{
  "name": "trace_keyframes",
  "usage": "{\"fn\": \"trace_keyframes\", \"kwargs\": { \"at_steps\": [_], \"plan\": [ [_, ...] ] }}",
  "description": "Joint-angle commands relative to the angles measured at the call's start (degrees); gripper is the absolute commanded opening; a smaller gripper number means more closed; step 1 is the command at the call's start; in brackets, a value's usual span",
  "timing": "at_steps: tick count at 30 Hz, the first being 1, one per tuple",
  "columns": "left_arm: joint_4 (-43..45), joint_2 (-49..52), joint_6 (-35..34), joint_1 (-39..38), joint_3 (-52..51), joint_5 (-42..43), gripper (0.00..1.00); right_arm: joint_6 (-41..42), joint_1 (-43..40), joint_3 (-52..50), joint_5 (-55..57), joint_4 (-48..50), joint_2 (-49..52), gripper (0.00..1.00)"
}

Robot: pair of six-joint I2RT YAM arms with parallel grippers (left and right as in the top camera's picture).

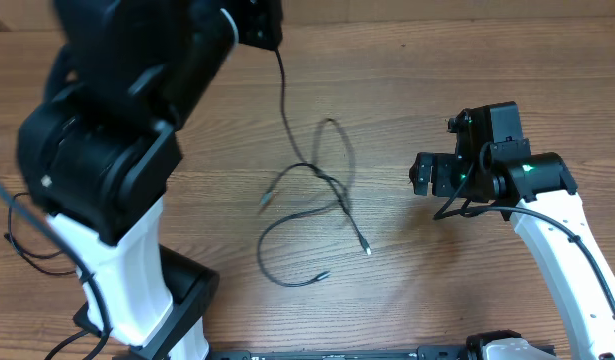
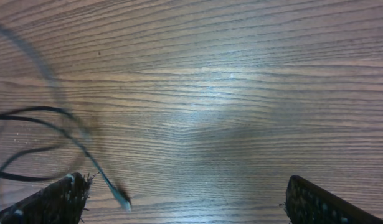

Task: Untangle cables
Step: 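Lift the left gripper upward, pulling a black cable out of the pile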

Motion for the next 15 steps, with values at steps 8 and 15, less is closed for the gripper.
{"fn": "trace_keyframes", "kwargs": {
  "at_steps": [8,15],
  "plan": [
    [9.7,-3.5,-5.0,0.3,1.1,2.6,0.04,-0.2,-0.1,-0.2,-1.9,0.3,0.0,1.0],
    [12.2,-3.5,-5.6,0.3,1.1,6.5,0.04,-8.5,-0.1,-0.2,-14.5,0.7,0.0,1.0]
  ]
}}
